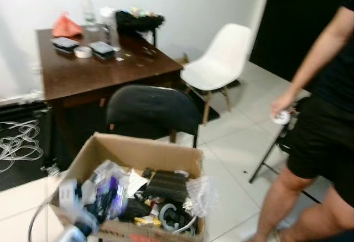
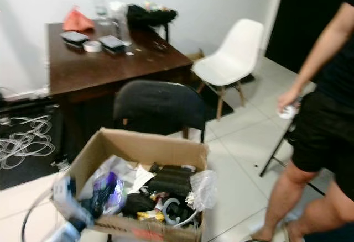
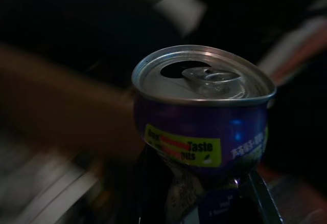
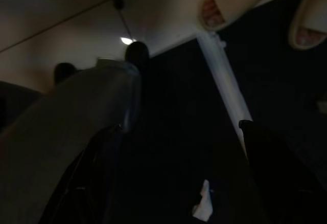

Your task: Picking trash to rubbish bin

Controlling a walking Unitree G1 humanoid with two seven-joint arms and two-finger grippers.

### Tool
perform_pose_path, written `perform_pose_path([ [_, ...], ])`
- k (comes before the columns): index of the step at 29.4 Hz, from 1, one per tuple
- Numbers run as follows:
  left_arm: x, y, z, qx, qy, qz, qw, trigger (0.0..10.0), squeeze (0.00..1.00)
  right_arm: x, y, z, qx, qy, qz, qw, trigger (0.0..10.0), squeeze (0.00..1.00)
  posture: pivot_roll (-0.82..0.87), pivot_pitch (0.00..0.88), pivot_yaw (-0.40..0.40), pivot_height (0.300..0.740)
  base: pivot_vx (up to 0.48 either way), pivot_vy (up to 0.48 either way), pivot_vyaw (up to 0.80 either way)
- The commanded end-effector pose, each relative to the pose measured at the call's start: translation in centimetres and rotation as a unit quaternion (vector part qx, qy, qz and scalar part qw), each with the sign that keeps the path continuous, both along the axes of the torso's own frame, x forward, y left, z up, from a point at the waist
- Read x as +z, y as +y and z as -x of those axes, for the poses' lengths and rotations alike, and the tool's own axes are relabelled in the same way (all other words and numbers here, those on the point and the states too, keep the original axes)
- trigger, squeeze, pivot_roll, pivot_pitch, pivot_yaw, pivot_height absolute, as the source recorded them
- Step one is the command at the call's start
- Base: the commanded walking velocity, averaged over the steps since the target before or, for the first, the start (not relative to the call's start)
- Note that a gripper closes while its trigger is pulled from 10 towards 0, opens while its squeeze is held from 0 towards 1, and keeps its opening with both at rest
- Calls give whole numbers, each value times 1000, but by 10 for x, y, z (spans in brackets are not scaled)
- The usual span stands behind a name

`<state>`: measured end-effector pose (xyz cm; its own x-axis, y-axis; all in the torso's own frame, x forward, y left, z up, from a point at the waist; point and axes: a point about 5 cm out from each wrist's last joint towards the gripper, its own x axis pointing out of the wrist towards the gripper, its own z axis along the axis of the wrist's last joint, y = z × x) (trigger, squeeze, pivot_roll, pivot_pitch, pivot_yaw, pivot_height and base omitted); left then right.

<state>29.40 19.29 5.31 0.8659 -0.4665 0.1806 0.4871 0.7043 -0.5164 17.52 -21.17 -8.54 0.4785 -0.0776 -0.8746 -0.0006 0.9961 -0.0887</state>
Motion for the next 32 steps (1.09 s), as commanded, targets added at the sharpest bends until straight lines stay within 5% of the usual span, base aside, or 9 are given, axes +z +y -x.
perform_pose_path([
  [1, 4, -13, 2, -43, -17, 23, 999, 10000, 0, -6, -2, 13, -3, 23, 2, 1000, 10000, 0, -40, 115, 2, 740, 0, 0, 0],
  [7, 22, -37, 0, -117, -70, 9, 991, 10000, 0, -6, -3, 15, -2, 26, 3, 1000, 10000, 0, -45, 121, 5, 740, 0, 0, 0],
  [9, 25, -47, -3, -122, -76, -36, 989, 10000, 0, -6, -3, 16, -2, 28, 4, 1000, 10000, 0, -45, 124, 5, 740, 0, 0, 0],
  [12, 30, -58, -9, -108, -83, -81, 987, 10000, 0, -7, -3, 18, -1, 30, 5, 1000, 10000, 0, -45, 126, 7, 740, 0, 0, 0],
  [20, 42, -67, -19, -63, -80, -106, 989, 10000, 24, -8, -6, 22, 0, 34, 6, 999, 10000, 0, -46, 128, 7, 740, 0, 0, 0],
  [21, 44, -68, -21, -54, -78, -112, 989, 10000, 1000, -8, -8, 23, 0, 35, 7, 999, 10000, 0, -46, 127, 8, 740, 0, 0, 0],
  [32, 47, -58, -32, 35, -63, -193, 979, 10000, 1000, -9, -18, 31, 0, 42, 11, 999, 10000, 0, -43, 127, 11, 740, 0, 0, 0],
])
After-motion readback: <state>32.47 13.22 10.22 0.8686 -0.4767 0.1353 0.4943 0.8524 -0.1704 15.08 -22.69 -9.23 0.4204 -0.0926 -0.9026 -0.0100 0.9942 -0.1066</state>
